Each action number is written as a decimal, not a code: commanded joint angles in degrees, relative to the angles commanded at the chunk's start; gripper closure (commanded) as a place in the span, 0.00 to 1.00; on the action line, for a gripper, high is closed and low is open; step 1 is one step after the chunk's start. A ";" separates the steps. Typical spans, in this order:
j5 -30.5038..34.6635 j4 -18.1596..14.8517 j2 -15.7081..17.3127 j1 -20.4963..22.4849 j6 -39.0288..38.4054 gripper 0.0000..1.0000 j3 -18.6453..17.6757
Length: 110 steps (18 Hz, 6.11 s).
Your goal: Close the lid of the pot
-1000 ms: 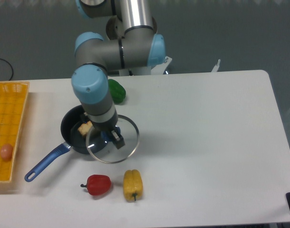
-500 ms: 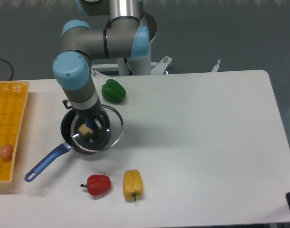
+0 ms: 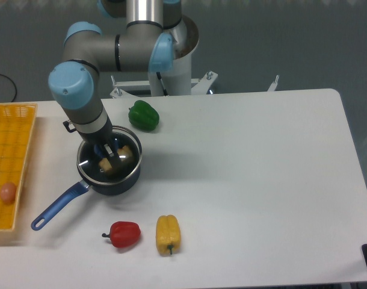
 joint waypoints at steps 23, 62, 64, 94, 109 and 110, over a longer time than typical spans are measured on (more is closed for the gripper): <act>-0.09 3.61 -0.44 -0.70 0.09 0.39 -1.94; 0.09 4.66 -2.02 -0.62 0.09 0.40 -2.46; 0.09 4.66 -2.02 -0.62 0.09 0.40 -2.46; 0.35 4.40 0.17 -0.27 0.79 0.01 -0.88; 0.70 2.11 3.87 27.04 30.28 0.00 0.34; 0.44 2.11 2.65 29.25 33.80 0.00 1.31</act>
